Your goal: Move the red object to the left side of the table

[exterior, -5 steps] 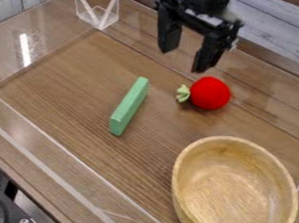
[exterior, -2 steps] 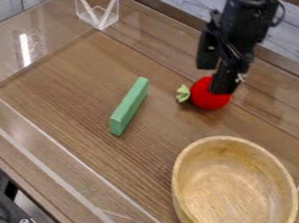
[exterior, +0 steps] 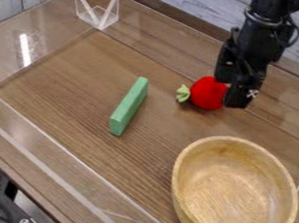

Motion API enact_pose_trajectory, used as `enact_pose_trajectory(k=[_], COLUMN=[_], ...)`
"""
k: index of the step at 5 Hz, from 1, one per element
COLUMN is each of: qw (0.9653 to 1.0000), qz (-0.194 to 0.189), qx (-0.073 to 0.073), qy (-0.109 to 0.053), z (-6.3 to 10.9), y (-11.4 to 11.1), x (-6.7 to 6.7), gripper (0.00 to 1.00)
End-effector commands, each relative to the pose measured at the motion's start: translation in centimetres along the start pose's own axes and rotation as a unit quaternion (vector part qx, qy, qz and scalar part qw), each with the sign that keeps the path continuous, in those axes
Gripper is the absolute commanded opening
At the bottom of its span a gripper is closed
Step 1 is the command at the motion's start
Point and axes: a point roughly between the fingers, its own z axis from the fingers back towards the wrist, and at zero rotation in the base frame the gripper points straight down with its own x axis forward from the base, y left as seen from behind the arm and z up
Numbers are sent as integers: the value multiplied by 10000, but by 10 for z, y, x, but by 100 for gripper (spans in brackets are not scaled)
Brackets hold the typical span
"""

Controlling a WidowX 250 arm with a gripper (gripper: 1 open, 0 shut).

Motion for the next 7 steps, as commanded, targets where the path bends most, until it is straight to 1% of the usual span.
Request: enact_pose_trajectory(k=[1,2,3,4,5,6,7], qw=[9992,9991,9991,9994,9997,9997,9994], qz=[250,279,303,233,58,105,166], qx=[170,175,150,114,138,153,203], qy=[-262,-268,-260,-231,-194,-175,-207], z=[14,16,16,2,-13,-10,0], y=[11,27,41,35,29,27,24], x=[7,1,-7,-13,-12,-2,6], gripper=[100,100,100,100,100,0,0])
